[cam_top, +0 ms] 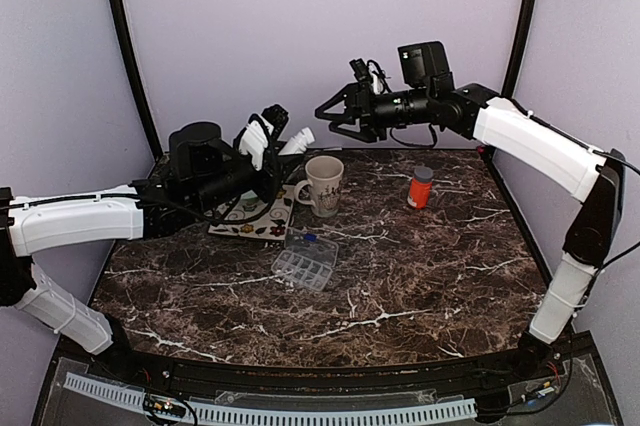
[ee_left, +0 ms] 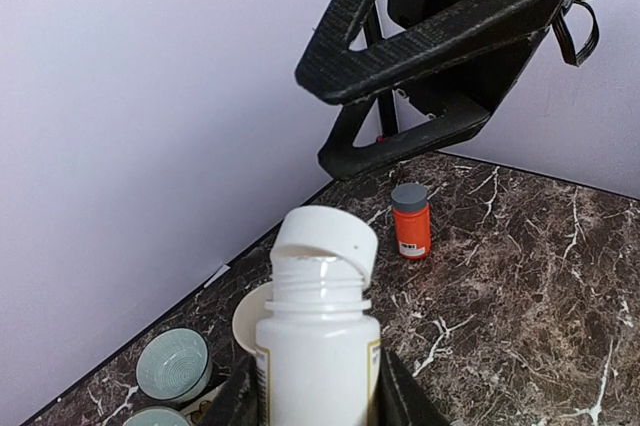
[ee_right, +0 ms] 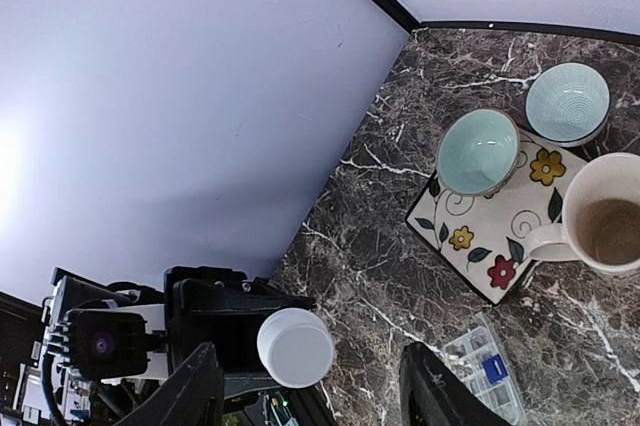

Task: Sort the pills into containers
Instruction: Screw the lid of the pill bottle onto the pill bottle.

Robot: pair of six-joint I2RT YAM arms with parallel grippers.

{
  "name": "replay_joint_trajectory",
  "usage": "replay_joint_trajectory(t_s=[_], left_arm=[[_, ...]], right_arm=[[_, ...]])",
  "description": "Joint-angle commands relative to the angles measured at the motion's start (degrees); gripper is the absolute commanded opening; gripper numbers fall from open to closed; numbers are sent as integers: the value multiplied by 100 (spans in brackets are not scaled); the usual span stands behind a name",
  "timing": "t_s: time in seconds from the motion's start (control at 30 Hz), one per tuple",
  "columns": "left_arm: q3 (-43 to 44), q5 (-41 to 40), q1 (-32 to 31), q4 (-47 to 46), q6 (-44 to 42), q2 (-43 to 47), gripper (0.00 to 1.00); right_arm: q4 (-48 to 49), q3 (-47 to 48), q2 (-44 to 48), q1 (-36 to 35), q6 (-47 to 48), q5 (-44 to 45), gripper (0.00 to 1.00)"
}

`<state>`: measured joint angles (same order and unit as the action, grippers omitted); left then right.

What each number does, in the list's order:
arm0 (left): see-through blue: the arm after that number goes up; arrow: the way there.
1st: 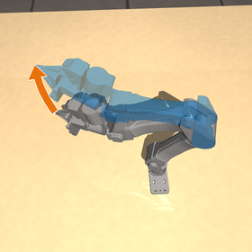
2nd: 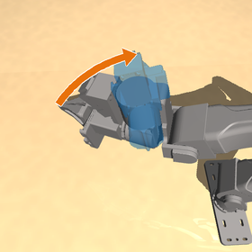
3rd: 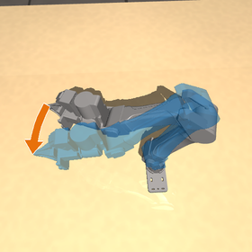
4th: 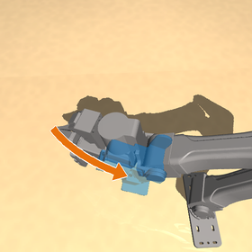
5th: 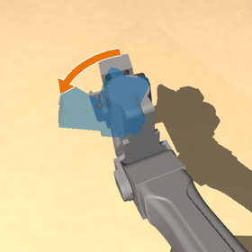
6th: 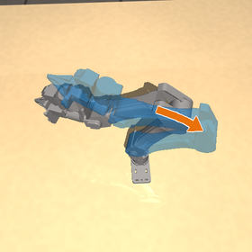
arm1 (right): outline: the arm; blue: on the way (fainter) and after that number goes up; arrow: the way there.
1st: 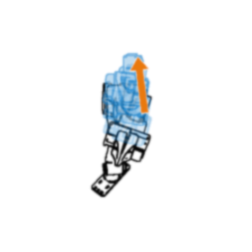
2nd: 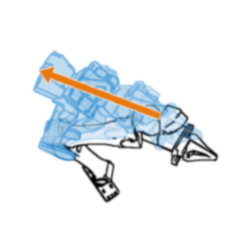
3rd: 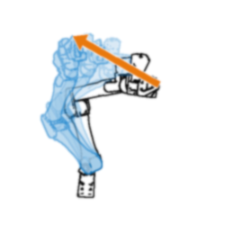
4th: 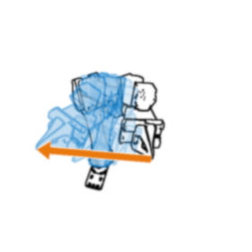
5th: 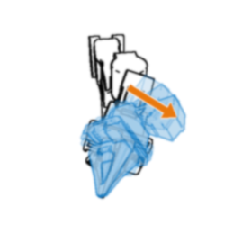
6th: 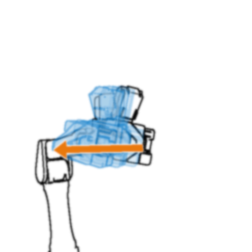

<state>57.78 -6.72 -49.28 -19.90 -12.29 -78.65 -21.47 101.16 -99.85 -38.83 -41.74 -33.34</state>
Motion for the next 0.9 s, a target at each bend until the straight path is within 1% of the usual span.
replay_joint_trajectory(t_s=[0.0, 0.37, 0.87], left_arm=[[89, 156, 89, -119, 154, 227, 0], [161, 350, 146, -137, 210, 202, 0], [259, 461, 182, -181, 195, 118, 0]], right_arm=[[647, -219, 219, 40, -205, -266, 60], [1266, -561, 165, 42, -624, -625, 60], [1459, -632, -72, 42, -838, -844, 61]])
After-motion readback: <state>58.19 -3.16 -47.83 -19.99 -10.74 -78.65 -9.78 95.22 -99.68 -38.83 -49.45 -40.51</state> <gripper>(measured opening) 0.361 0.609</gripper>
